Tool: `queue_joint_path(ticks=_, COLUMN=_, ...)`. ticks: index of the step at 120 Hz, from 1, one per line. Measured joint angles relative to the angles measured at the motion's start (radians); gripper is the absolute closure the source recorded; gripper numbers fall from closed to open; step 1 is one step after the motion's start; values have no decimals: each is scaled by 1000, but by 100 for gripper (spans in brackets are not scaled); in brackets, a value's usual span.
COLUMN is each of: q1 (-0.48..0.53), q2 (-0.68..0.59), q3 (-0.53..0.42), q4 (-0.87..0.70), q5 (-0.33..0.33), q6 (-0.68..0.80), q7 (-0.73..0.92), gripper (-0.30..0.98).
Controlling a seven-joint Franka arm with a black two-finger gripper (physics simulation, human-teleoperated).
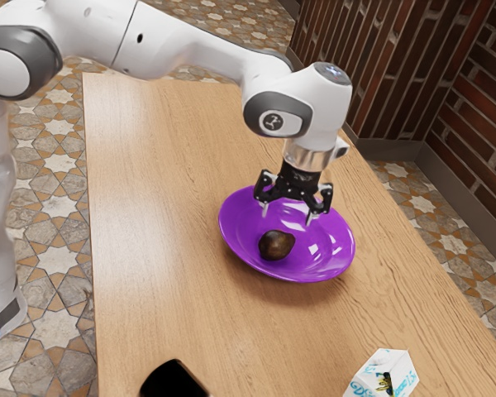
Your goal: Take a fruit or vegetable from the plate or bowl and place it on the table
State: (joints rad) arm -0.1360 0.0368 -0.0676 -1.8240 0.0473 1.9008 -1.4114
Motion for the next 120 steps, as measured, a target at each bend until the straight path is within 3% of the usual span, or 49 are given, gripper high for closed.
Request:
queue_joint_path(ticks=86, q1=-39, q2=-78, q3=4, q4=-142, q5=1, q6=90, q7=358, gripper=0)
queue_joint_path(ticks=120, q1=18, q2=-73, q3=9, q4=-142, q5=1, q6=109, q7=420, gripper=0)
